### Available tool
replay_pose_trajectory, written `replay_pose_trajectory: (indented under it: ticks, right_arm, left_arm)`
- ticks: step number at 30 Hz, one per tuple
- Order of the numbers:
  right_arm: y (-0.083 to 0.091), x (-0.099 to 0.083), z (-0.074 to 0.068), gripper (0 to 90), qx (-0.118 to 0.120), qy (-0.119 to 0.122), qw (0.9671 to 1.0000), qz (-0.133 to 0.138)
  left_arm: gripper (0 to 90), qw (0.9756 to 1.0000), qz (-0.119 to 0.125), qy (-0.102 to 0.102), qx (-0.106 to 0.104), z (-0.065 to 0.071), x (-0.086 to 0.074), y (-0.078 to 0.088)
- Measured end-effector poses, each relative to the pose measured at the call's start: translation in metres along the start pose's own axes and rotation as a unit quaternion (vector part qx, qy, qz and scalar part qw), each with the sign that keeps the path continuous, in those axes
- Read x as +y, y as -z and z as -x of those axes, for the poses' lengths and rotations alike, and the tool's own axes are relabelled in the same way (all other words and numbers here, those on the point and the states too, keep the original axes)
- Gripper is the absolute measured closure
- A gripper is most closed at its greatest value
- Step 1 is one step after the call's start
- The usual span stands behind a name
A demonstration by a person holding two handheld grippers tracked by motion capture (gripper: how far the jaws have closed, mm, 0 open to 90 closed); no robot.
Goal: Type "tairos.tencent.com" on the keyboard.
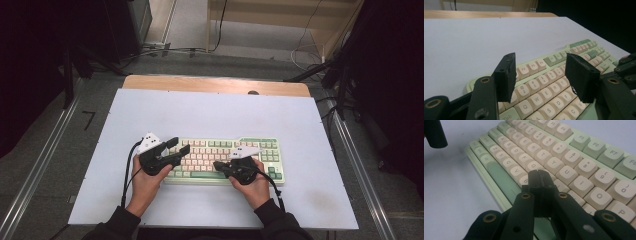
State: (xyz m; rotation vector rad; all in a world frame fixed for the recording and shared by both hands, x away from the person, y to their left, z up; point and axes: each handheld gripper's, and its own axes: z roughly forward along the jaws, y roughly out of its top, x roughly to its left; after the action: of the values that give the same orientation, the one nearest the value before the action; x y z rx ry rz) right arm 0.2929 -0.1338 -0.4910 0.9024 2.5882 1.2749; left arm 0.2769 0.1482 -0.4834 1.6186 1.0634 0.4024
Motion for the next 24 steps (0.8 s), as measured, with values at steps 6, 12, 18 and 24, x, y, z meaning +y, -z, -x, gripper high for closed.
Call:
replay_pose_trajectory:
  ticks: [6, 12, 18, 24]
  right_arm:
    - [-0.0002, 0.0000, -0.0003, 87.6, -0.001, 0.000, 1.0000, -0.001]
    - [-0.0003, -0.0001, -0.0002, 87.6, 0.000, 0.000, 1.0000, -0.002]
    - [-0.0012, -0.0005, -0.0003, 87.6, -0.001, 0.001, 1.0000, -0.004]
    - [-0.0042, -0.0014, -0.0006, 87.6, -0.002, -0.001, 0.9999, -0.013]
  left_arm:
    - [43.2, 1.0000, -0.001, -0.002, 0.003, -0.0004, 0.0000, 0.0002]
    - [43.2, 1.0000, -0.001, -0.002, 0.002, -0.0002, -0.0001, 0.0001]
    - [43.3, 1.0000, -0.003, -0.004, 0.002, -0.0004, -0.0001, 0.0001]
    - [43.2, 1.0000, -0.004, -0.004, 0.001, -0.0002, -0.0003, -0.0001]
